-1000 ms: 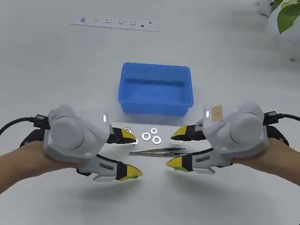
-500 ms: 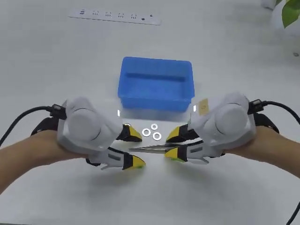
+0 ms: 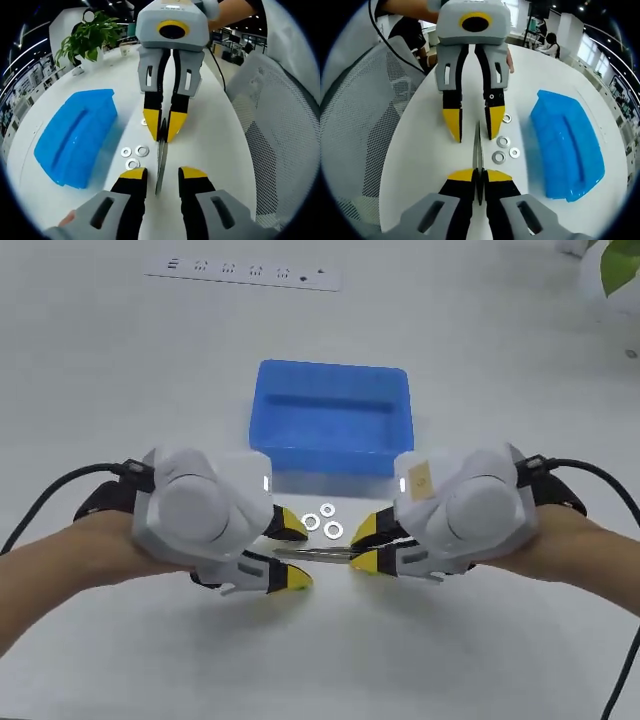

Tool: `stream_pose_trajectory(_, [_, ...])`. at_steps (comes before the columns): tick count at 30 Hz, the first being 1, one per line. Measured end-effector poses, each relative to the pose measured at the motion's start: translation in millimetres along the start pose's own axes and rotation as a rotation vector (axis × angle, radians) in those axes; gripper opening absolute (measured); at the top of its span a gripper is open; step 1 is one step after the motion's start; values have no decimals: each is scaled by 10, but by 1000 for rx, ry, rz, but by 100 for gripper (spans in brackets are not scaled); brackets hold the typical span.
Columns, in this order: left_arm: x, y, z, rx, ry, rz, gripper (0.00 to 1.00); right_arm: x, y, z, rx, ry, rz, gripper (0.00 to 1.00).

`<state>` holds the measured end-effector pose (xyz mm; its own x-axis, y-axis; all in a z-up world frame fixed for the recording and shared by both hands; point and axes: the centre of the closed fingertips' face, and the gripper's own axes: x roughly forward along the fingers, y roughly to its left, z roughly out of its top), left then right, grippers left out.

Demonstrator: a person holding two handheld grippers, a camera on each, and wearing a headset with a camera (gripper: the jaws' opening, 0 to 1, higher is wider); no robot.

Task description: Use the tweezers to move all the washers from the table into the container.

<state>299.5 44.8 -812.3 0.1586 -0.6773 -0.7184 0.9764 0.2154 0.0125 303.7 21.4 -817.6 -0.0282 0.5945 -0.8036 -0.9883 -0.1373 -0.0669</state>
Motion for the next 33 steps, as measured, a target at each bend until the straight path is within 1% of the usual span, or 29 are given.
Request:
stream_pose_trajectory(2, [-1, -1, -1, 4, 4, -1, 29, 3, 9, 8, -19, 7, -11, 8])
stream_pose_trajectory(3, [-4, -5, -3, 6, 9, -3, 29, 2, 28, 16, -33, 1, -16, 7])
stream_pose_trajectory(6, [-5, -22, -4, 16, 15, -6, 27, -8, 53, 37, -39, -12, -23, 7])
stream_pose_trajectory(10, [0, -34, 1, 20, 14, -12, 25, -46, 36, 101, 0, -48, -30, 7])
stream_pose_trajectory(13, [14, -48, 14, 32, 15, -15, 20, -71, -8, 133, 16, -65, -38, 7])
stream_pose_trajectory(17, [20, -13, 20, 37, 20, 5, 17, -75, -19, 141, 28, -74, -39, 7])
stream_pose_trajectory(19, [11, 40, 19, 55, 27, 32, 12, -74, -16, 146, 29, -77, -39, 7])
stream_pose_trajectory(20, [20, 61, 43, 70, 19, 40, 9, -72, -14, 154, 28, -81, -38, 7])
stream_pose_trajectory(21, [12, 52, 38, 69, 28, 43, 8, -76, -13, 161, 30, -83, -44, 7])
stream_pose_trajectory(23, [-4, 27, 48, 66, 31, 44, 8, -79, -16, 163, 29, -81, -46, 7])
stream_pose_trajectory(26, [-7, 21, 37, 70, 40, 43, 8, -80, -14, 167, 29, -82, -46, 7])
stream_pose_trajectory(27, [-17, -9, 24, 54, 51, 29, 8, -76, 7, 176, 20, -81, -40, 7])
stream_pose_trajectory(29, [-38, -33, 16, 54, 60, 23, 8, -67, 38, 191, 3, -78, -40, 7])
stream_pose_trajectory(30, [-52, -53, 9, 38, 67, 8, 8, -65, 57, 199, -10, -77, -36, 7])
stream_pose_trajectory(31, [-75, -57, 15, 31, 65, 9, 8, -64, 68, 200, -10, -76, -37, 7])
stream_pose_trajectory(33, [-139, -73, 40, 4, 43, 11, 8, -68, 62, 197, -10, -78, -42, 7])
